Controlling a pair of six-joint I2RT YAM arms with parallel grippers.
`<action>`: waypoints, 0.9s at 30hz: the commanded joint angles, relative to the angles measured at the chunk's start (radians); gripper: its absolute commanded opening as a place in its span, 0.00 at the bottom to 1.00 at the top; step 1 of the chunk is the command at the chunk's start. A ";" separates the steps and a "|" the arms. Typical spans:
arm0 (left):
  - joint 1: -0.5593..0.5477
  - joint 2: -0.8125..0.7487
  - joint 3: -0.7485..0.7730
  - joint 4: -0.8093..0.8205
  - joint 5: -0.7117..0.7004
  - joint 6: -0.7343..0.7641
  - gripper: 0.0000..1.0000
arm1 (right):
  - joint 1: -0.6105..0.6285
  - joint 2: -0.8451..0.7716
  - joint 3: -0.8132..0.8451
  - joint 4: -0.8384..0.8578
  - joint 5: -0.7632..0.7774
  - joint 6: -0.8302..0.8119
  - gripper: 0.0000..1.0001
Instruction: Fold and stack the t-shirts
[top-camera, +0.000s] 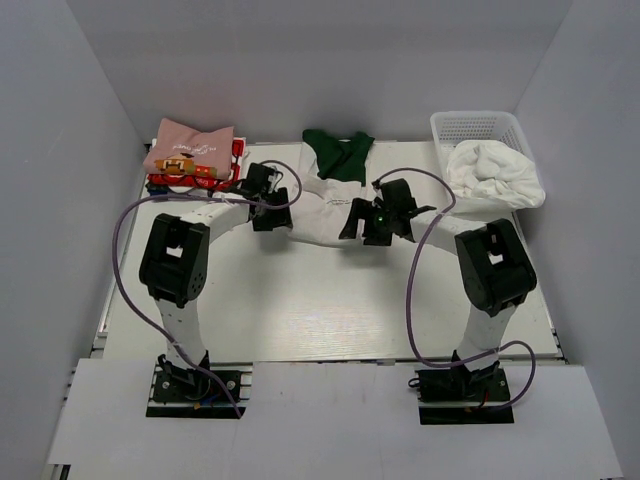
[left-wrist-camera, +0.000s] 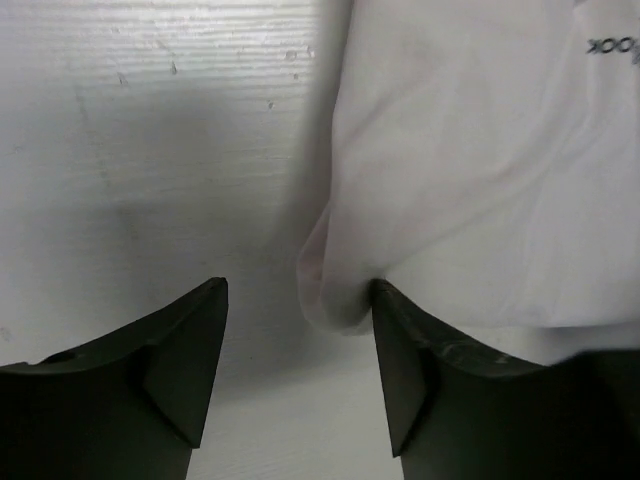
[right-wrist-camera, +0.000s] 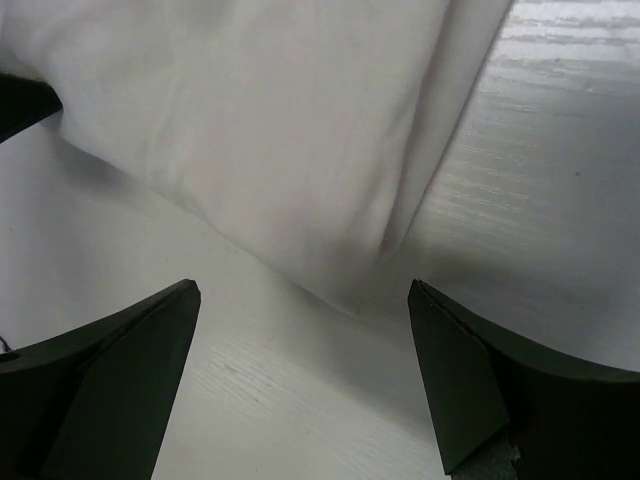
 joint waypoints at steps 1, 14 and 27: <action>0.003 0.018 0.015 0.024 0.054 0.017 0.65 | -0.001 0.039 0.009 0.035 0.006 0.027 0.90; 0.003 -0.009 -0.130 0.058 0.230 0.006 0.00 | 0.004 0.070 -0.008 0.017 -0.014 0.065 0.00; -0.063 -0.753 -0.479 -0.228 0.316 -0.122 0.00 | 0.053 -0.473 -0.177 -0.610 -0.132 -0.129 0.00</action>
